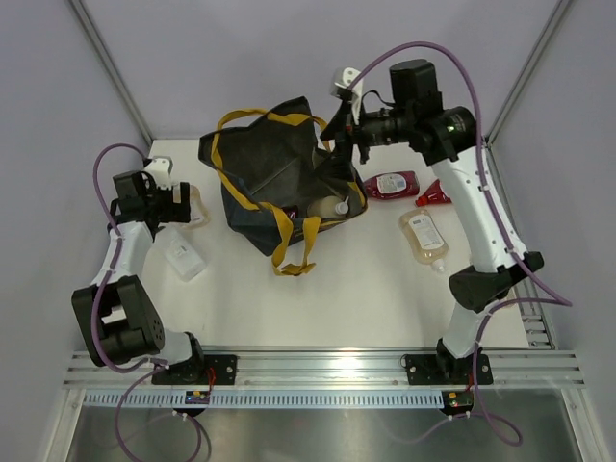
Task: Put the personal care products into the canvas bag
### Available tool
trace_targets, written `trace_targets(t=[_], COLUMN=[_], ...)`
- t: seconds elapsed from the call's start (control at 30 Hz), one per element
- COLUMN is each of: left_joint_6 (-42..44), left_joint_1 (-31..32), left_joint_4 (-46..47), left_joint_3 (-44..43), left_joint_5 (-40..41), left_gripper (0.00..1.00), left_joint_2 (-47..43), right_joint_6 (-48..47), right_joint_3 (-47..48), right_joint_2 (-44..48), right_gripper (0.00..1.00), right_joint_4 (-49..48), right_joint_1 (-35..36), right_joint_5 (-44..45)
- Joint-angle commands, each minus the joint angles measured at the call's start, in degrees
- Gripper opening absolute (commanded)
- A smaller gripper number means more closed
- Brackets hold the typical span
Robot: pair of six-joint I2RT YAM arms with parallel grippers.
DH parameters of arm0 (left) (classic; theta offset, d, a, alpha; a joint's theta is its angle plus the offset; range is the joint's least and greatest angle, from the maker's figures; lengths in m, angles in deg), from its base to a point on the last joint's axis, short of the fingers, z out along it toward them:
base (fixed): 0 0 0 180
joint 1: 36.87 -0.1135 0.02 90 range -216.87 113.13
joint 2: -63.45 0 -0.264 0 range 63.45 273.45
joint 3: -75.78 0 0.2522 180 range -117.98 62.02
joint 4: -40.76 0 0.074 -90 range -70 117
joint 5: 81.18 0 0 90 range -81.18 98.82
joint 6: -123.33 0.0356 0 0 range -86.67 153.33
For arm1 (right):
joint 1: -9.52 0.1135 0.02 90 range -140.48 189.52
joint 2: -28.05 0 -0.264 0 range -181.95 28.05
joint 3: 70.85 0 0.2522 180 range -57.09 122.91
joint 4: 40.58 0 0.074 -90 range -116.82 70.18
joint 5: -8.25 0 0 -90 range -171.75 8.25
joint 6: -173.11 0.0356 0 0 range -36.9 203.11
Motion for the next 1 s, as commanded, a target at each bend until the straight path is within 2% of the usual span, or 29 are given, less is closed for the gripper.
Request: trace_targets(t=[0.0,0.2,0.4,0.57,0.67,0.73,0.8,0.83,0.87,0.9,0.97], left_joint_6=[8.45,15.31,21.72,19.98,18.84,17.44,15.59,13.23,11.64,8.67,3.48], left_joint_1=[-2.22,-2.49,-2.49,-2.31,-1.79,-1.79,-1.7,-1.7,-1.7,-1.79,-1.87], left_joint_4=[5.88,4.57,0.44,3.58,3.5,2.8,0.61,0.08,-0.36,-0.28,3.55], left_joint_3=[-2.23,-6.62,-13.04,-14.54,-15.77,-16.39,-17.87,-18.23,-18.5,-18.15,-16.66], left_joint_5=[-12.39,-19.69,-22.16,-24.62,-25.41,-26.11,-26.82,-27.43,-27.61,-28.22,-28.14], left_gripper=[0.99,0.99,0.96,0.93,0.87,0.73,0.49,0.17,0.04,0.0,0.0], left_joint_2=[2.6,10.94,17.01,20.36,21.24,21.94,22.73,22.99,23.35,23.26,22.39], right_joint_6=[-4.02,-7.29,-8.52,-8.09,-7.47,-6.77,-5.98,-5.72,-5.19,-4.92,-3.96], right_joint_3=[-4.2,-8.95,-17.37,-24.5,-25.74,-25.92,-26.1,-26.27,-26.8,-27.24,-28.82], right_joint_2=[6.62,11.64,16.47,18.77,19.3,19.3,19.12,19.12,19.3,19.56,20.09], right_gripper=[1.0,0.99,1.0,0.99,0.99,0.99,0.98,0.98,0.98,0.97,0.97], right_joint_4=[4.37,9.12,10.53,9.66,9.31,8.86,8.51,8.43,7.99,7.72,6.68], right_joint_1=[-3.29,-6.38,-8.84,-10.25,-10.34,-10.43,-10.51,-10.69,-10.69,-10.78,-10.87], right_joint_5=[-7.81,-8.86,-10.8,-12.2,-12.55,-12.47,-12.73,-13.17,-13.34,-13.52,-13.7])
